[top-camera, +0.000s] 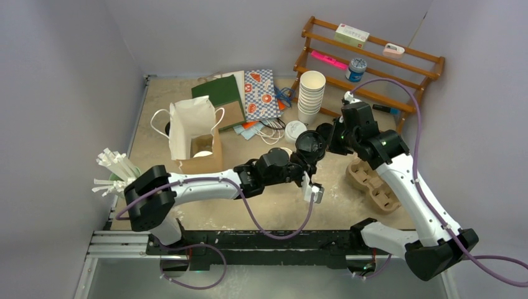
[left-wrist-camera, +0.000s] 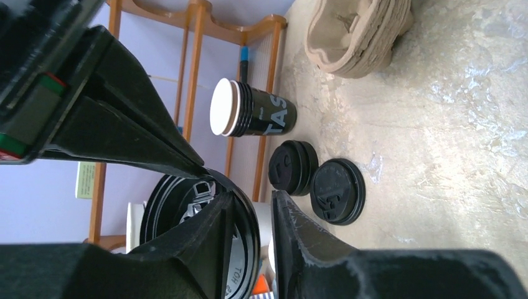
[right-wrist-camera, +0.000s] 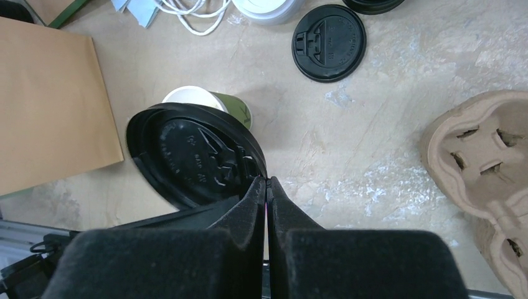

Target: Pack the takeout coffee

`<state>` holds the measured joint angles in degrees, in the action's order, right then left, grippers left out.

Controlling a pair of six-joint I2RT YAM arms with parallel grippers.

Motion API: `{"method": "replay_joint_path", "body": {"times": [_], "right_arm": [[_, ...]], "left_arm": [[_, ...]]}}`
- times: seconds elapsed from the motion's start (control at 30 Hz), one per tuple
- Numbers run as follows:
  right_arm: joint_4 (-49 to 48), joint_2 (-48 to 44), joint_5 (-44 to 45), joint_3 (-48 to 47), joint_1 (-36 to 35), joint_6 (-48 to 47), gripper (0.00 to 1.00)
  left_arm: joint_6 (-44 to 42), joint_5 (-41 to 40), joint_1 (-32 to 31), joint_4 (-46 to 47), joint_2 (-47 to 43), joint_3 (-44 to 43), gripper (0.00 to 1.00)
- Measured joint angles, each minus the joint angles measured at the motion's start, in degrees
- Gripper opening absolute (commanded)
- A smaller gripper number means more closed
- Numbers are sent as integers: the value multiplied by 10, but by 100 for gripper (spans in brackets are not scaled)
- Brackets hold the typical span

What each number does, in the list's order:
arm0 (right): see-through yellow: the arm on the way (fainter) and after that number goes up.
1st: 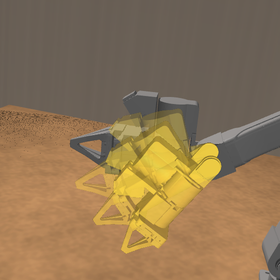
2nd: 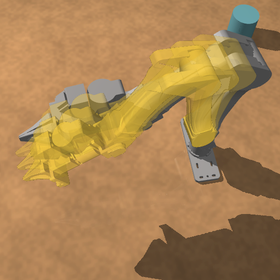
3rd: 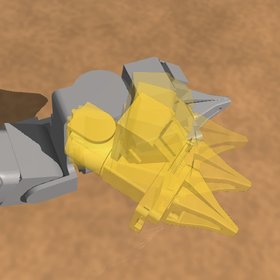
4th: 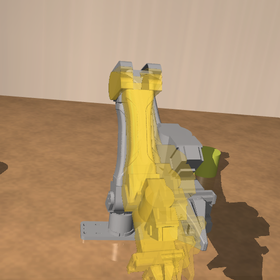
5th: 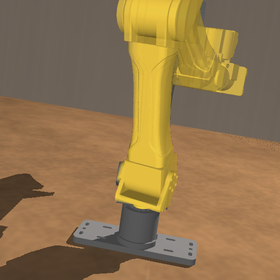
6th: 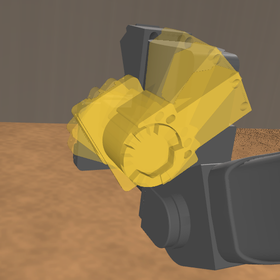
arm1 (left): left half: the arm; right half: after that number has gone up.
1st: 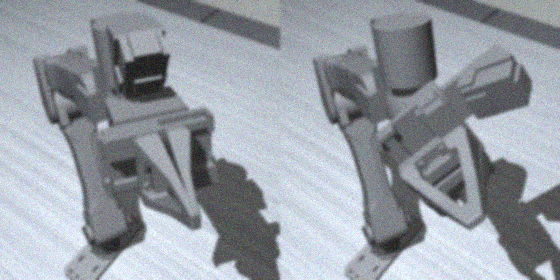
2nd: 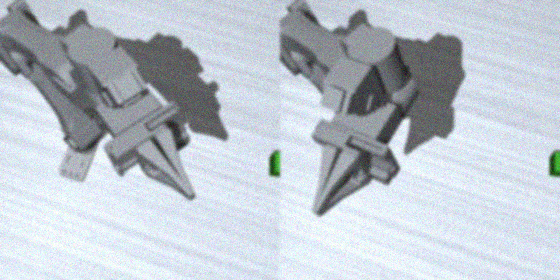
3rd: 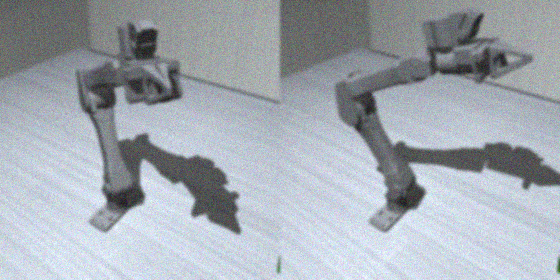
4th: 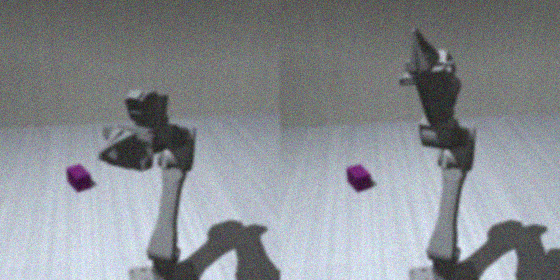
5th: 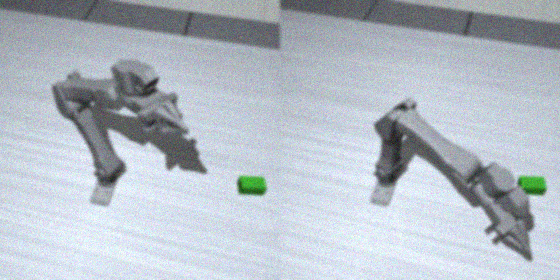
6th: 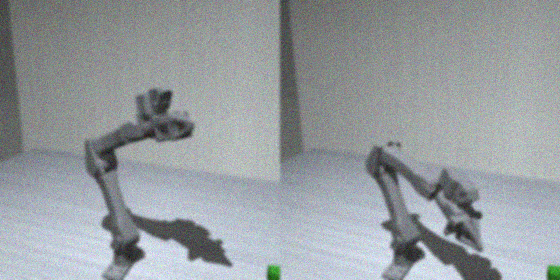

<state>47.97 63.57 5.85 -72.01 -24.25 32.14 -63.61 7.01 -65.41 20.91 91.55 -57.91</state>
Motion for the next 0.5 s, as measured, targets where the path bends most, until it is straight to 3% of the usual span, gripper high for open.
{"method": "replay_joint_path", "body": {"times": [0.17,0.3,0.43,0.5], "right_arm": [[0,0,-5,0,0,-1,0],[2,0,-2,0,5,-2,2],[2,-1,2,0,5,-3,16],[0,-6,6,0,5,-7,36]], "left_arm": [[1,-29,0,-9,11,-11,0],[4,-44,0,-21,13,-23,0],[23,-40,-2,-23,13,-25,0],[44,-30,-2,-20,12,-25,0]]}}
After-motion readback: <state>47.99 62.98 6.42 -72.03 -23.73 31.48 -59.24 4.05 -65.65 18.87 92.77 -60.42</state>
